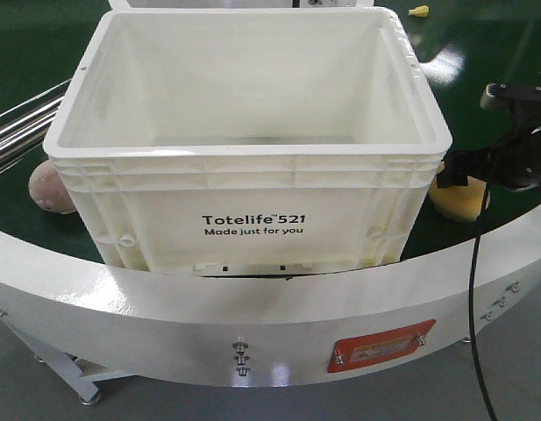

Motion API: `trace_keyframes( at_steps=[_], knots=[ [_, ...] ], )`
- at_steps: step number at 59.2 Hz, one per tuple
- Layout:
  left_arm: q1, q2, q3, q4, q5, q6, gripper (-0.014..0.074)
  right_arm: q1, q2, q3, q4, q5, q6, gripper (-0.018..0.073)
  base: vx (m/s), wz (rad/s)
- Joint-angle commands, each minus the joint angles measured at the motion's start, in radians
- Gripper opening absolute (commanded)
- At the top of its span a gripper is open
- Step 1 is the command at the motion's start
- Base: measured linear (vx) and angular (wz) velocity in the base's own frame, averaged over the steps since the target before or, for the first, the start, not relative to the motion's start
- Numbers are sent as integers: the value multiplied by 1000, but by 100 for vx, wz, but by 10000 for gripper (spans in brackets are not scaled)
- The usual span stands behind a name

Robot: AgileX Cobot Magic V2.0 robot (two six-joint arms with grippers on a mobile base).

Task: Place moving items into box and shelve
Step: 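Grasp the yellow-orange ball on the belt with the right gripper, then lower the yellow ball into the tote and open the right gripper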

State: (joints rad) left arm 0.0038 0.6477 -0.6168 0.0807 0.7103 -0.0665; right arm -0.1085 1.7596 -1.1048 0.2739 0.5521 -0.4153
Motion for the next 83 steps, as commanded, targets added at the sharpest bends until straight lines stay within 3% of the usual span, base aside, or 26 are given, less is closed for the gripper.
trace_keyframes(
  at_steps=[1, 9, 23, 28, 46, 59, 71, 83],
  knots=[
    [3, 3, -31, 1, -76, 3, 593, -8, 1, -46, 95, -39, -103, 681, 0, 0],
    [3, 3, -31, 1, -76, 3, 593, -8, 41, -59, 152, -31, -179, 635, 0, 0],
    [3, 3, -31, 1, -69, 4, 591, -8, 23, -61, 135, -34, -179, 371, 0, 0],
    [3, 3, -31, 1, -68, 4, 591, -8, -16, -74, 103, -29, -178, 334, 0, 0],
    [3, 3, -31, 1, -69, 4, 591, 21, -170, -356, 93, 117, -169, 333, 0, 0],
    [3, 3, -31, 1, -69, 4, 591, 199, -199, -515, 94, 132, -170, 333, 0, 0],
    [3, 3, -31, 1, -69, 4, 591, 394, -165, -519, 95, 68, -178, 344, 0, 0],
    [3, 3, -31, 1, -69, 4, 591, 492, -86, -519, 88, 59, -174, 543, 0, 0]
  ],
)
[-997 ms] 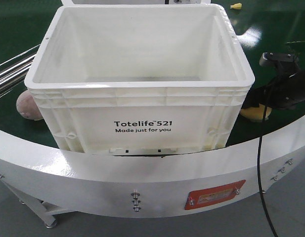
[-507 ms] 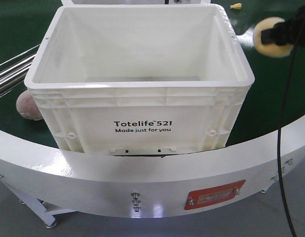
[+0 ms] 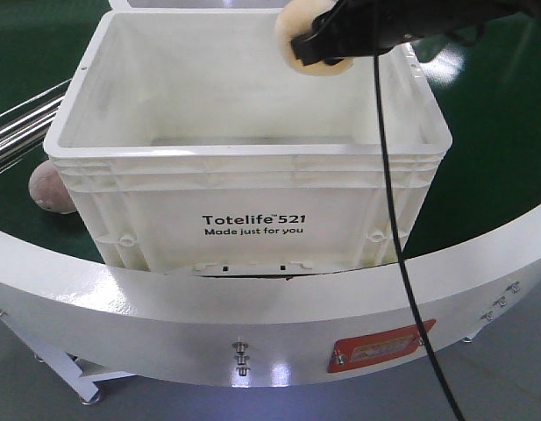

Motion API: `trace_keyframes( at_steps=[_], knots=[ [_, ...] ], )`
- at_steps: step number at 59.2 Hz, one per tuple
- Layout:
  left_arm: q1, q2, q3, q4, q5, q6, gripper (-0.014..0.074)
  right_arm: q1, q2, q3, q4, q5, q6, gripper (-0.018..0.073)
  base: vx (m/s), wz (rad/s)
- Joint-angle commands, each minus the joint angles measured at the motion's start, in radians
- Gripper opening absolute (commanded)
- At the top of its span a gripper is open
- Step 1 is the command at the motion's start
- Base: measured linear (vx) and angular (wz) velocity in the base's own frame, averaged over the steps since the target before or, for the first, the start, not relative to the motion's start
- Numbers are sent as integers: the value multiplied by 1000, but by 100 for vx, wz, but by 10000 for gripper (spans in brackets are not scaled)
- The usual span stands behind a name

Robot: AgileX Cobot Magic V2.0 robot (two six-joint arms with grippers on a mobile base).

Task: Place moving items into box and shelve
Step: 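Lower the yellow ball into the tote and open the right gripper, then grasp the pink ball beside the tote with the left gripper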

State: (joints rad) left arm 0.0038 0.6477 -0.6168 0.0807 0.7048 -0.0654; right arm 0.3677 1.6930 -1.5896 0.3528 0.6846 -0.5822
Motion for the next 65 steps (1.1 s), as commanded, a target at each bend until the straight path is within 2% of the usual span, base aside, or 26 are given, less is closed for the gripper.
trace_keyframes(
  at_steps=[1, 7, 12, 20, 28, 32, 45, 52, 58, 65],
  knots=[
    [3, 3, -31, 1, -64, 2, 591, 17, -15, -35, 9, -73, -5, 561, 0, 0],
    [3, 3, -31, 1, -64, 2, 591, 17, 3, -35, 4, -74, 28, 676, 0, 0],
    [3, 3, -31, 1, -64, 2, 591, 17, -5, -35, -35, -74, 66, 715, 0, 0],
    [3, 3, -31, 1, -64, 2, 591, 17, -53, -35, -156, -71, 192, 699, 0, 0],
    [3, 3, -31, 1, -65, 2, 591, 17, -138, -35, -332, -17, 406, 655, 0, 0],
    [3, 3, -31, 1, -74, 2, 591, 17, -190, -21, -382, 21, 462, 634, 0, 0],
    [3, 5, -31, 1, -86, 3, 593, 17, -420, 251, -383, -77, 453, 589, 0, 0],
    [3, 48, -33, 0, -74, -3, 630, 17, -529, 377, -383, -101, 453, 585, 0, 0],
    [3, 129, -35, 5, -95, -32, 659, 17, -596, 450, -383, -105, 453, 585, 0, 0],
    [3, 262, -75, 77, -87, -107, 656, 17, -621, 477, -383, -90, 453, 585, 0, 0]
  ],
)
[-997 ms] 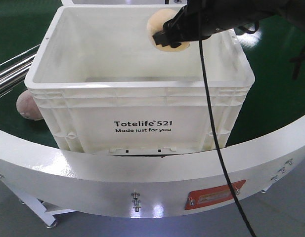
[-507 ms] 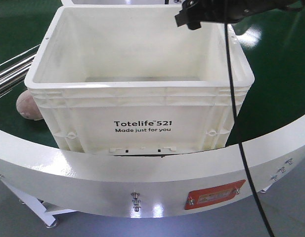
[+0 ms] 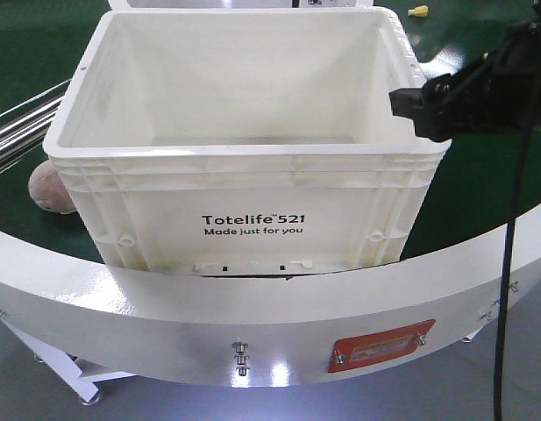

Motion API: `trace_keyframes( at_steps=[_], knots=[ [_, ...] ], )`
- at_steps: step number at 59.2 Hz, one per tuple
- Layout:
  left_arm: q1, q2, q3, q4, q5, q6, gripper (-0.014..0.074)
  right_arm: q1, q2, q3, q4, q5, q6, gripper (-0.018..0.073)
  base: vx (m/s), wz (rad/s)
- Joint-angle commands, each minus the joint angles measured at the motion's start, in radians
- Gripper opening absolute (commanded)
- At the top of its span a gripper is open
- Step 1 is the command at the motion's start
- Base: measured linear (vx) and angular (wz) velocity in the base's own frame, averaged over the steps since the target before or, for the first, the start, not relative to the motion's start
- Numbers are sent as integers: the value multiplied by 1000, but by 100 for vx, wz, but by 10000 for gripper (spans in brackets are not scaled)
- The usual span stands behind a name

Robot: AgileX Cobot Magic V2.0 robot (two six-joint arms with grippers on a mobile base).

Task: Place moving items into box and shelve
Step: 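Grasp the pink ball beside the tote with the left gripper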

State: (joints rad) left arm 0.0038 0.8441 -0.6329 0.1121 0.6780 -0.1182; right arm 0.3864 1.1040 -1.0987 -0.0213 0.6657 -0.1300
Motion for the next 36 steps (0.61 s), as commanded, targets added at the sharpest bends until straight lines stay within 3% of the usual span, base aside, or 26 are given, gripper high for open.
trace_keyframes(
  at_steps=[1, 11, 19, 26, 33, 36],
  knots=[
    [3, 93, -75, 57, -54, -68, 653, -2, -32, -14, -8, -65, 0, 585, 0, 0],
    [12, 292, -245, 99, 6, -91, 632, -2, -32, -14, -7, -42, 0, 585, 0, 0],
    [77, 424, -365, 59, 10, -19, 598, -2, -32, -14, -7, -42, 0, 585, 0, 0],
    [151, 526, -440, -112, 20, 125, 584, -2, -32, -14, -7, -42, 0, 585, 0, 0],
    [190, 616, -483, -371, 23, 382, 584, -2, -32, -14, -7, -42, 0, 585, 0, 0],
    [193, 648, -494, -442, 5, 443, 584, -2, -32, -14, -7, -42, 0, 585, 0, 0]
  ],
)
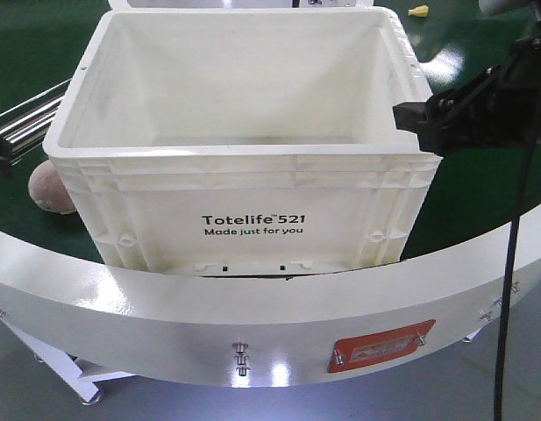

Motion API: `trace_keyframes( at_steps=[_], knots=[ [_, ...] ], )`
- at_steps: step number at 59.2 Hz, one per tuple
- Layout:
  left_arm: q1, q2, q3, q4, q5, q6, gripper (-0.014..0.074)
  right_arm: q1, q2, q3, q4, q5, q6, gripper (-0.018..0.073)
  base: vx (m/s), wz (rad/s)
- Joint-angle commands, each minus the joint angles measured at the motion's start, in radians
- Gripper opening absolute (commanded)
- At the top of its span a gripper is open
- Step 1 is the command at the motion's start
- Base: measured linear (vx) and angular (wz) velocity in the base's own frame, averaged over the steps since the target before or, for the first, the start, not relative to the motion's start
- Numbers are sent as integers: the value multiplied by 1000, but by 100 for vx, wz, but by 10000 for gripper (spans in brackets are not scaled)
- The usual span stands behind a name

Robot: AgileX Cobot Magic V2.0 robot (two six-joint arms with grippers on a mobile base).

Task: Place moving items into box and shelve
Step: 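Grasp the pink ball beside the tote with the left gripper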

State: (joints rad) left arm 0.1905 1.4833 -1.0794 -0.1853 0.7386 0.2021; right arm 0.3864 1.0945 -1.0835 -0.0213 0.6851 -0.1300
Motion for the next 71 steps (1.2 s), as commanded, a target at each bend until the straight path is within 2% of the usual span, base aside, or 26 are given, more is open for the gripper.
trace_keyframes(
  at_steps=[1, 11, 17, 30, 45, 52, 61, 71],
  knots=[
    [6, 24, -50, -168, -61, 139, 584, -2, -22, -29, -7, -61, 0, 585, 0, 0],
    [3, 144, -94, -311, -89, 240, 618, -2, -22, -29, -7, -61, 0, 585, 0, 0],
    [3, 210, -113, -351, -120, 287, 624, -2, -22, -29, -7, -61, 0, 585, 0, 0],
    [3, 307, -119, -350, -143, 299, 585, -2, -22, -29, -8, -61, 0, 585, 0, 0],
    [3, 311, -119, -351, -135, 319, 362, -2, -22, -29, -8, -62, 0, 585, 0, 0],
    [3, 272, -120, -328, -148, 319, 290, -2, -22, -29, -8, -62, 0, 585, 0, 0],
    [3, 165, -155, -260, -162, 314, 283, -2, -22, -29, -8, -62, 0, 585, 0, 0],
    [3, 32, -269, -275, -138, 308, 283, -2, -22, -29, -8, -62, 0, 585, 0, 0]
  ],
)
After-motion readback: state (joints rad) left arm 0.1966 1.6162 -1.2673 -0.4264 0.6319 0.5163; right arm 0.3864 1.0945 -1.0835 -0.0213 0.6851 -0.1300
